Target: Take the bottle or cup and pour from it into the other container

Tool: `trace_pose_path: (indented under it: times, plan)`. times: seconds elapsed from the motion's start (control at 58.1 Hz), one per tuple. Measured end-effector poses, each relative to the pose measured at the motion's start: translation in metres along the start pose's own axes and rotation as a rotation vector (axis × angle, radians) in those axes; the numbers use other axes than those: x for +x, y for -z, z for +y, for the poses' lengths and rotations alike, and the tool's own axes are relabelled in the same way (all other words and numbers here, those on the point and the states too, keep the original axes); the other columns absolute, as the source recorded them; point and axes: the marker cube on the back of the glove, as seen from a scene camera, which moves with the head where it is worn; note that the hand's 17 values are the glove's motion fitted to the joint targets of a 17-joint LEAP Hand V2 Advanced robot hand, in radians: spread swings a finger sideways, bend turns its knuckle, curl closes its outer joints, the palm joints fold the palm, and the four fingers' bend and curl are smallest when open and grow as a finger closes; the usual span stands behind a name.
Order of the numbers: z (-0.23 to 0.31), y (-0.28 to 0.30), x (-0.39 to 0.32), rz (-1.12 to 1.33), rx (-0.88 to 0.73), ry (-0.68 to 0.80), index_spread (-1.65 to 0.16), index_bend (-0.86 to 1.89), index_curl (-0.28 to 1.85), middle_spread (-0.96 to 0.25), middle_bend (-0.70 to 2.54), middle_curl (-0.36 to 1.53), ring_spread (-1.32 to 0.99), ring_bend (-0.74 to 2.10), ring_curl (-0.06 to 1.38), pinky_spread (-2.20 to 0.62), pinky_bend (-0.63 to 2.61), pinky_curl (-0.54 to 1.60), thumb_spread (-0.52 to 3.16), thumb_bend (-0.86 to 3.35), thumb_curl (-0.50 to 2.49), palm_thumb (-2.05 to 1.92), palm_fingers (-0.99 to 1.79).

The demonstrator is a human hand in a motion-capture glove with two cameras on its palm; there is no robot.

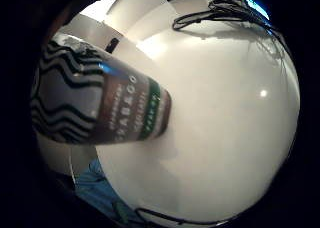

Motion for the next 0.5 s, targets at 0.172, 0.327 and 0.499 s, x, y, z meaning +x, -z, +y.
trace_pose_path:
  times: [0.172,0.327,0.499]
  plan:
    - [-0.001,-0.008,0.000,-0.053,0.110,0.027,-0.29,0.16,0.21,0.08,0.21,0.29,0.16,0.60,0.30,0.26,0.68,0.26,0.83,0.03,0.39,0.73,0.42]
    - [-0.005,-0.011,0.001,-0.061,0.207,0.042,-0.18,0.18,0.26,0.04,0.34,0.35,0.02,0.55,0.30,0.17,0.61,0.26,0.76,0.05,0.43,0.94,0.82]
    - [-0.008,-0.014,0.002,-0.089,0.266,0.016,-0.14,0.16,0.32,0.00,0.37,0.40,-0.11,0.51,0.34,0.04,0.51,0.26,0.61,0.04,0.51,1.08,0.99]
